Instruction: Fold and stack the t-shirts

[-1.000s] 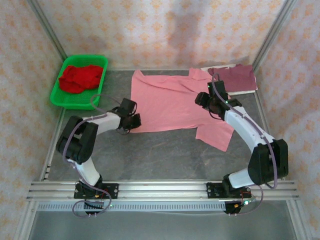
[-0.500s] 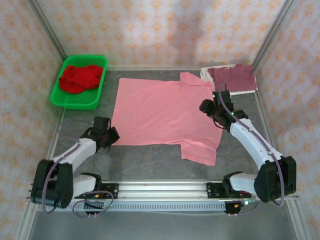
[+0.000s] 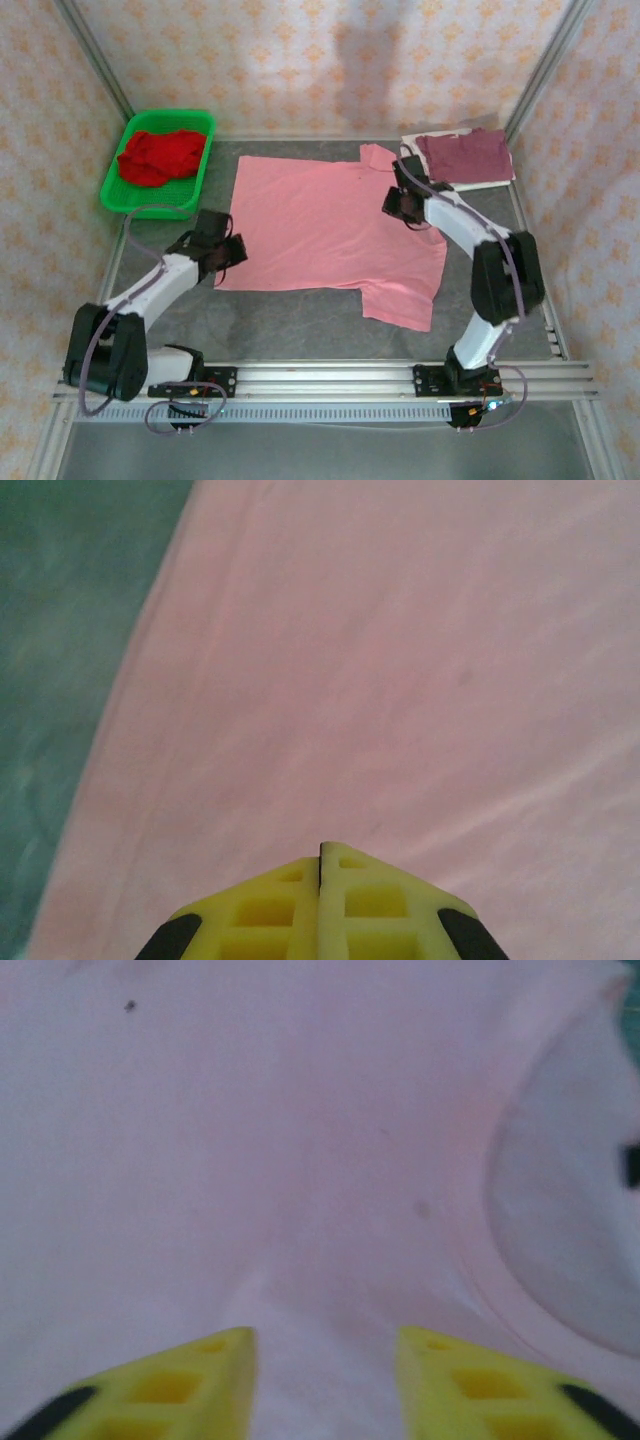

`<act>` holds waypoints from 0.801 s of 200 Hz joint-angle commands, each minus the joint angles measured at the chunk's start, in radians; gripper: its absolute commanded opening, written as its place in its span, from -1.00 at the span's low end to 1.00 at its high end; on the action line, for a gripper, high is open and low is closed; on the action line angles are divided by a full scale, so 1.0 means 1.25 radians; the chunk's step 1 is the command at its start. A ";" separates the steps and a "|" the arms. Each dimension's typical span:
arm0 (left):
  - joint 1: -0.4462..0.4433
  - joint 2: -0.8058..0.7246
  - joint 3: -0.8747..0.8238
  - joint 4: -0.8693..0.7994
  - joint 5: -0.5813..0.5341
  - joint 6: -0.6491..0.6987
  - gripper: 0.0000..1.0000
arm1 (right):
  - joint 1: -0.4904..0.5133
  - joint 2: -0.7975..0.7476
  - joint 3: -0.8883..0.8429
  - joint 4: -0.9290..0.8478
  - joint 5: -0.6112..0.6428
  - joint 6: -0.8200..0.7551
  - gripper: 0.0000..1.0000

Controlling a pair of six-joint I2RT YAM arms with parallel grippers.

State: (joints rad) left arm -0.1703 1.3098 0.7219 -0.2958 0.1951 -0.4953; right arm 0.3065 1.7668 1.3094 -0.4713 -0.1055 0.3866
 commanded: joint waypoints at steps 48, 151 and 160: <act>0.053 0.326 0.133 0.119 -0.011 -0.015 -1.00 | 0.027 0.353 0.359 -0.097 0.020 -0.019 -0.93; 0.189 0.323 0.068 0.119 0.035 -0.176 -1.00 | 0.100 0.739 0.886 -0.289 -0.084 0.019 -0.94; 0.189 0.308 0.068 0.108 0.026 -0.179 -1.00 | 0.101 0.758 0.921 -0.291 -0.095 0.026 -0.93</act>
State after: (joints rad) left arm 0.0509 1.7138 0.8467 -0.0635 0.2653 -0.6861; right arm 0.4065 2.6053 2.3444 -0.6933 -0.1768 0.3931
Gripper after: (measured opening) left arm 0.045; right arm 0.047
